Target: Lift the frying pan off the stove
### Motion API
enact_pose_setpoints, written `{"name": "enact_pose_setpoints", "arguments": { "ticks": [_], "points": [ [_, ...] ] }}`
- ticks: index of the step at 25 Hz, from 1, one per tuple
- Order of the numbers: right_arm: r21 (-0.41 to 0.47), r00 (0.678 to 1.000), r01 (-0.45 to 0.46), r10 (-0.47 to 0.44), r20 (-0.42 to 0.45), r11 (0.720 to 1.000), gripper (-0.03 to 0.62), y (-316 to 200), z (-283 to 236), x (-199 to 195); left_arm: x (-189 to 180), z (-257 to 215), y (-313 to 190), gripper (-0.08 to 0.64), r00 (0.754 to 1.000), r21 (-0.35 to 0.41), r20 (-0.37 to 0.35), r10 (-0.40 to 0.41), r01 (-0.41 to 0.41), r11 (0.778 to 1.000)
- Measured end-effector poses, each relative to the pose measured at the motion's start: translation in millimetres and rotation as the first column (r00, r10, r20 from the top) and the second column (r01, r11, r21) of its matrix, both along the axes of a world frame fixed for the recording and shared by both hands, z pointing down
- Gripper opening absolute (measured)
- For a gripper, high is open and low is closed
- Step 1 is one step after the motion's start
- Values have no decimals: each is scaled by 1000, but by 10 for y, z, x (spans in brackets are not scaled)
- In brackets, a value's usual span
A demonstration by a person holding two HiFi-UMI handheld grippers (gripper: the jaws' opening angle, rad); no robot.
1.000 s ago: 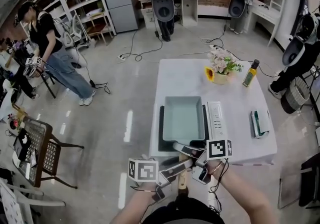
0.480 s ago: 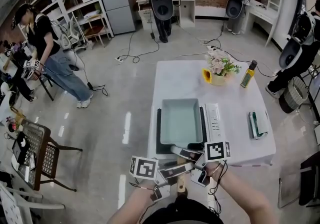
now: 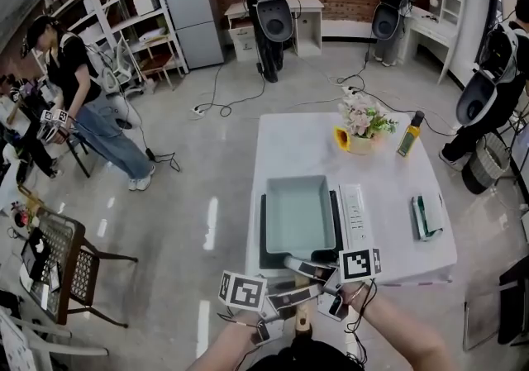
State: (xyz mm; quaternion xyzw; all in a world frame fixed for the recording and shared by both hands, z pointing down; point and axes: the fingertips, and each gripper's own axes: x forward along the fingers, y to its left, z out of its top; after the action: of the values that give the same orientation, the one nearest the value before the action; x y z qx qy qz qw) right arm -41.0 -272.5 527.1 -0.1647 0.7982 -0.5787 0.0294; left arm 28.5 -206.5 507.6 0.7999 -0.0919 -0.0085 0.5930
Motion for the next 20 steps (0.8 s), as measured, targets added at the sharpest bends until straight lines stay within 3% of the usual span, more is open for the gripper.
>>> {"name": "enact_pose_setpoints", "arguments": {
  "ticks": [20],
  "points": [
    [85, 999, -16, 13, 37, 996, 213, 18, -175, 26, 39, -88, 45, 153, 996, 118, 83, 36, -46, 992]
  ]
}}
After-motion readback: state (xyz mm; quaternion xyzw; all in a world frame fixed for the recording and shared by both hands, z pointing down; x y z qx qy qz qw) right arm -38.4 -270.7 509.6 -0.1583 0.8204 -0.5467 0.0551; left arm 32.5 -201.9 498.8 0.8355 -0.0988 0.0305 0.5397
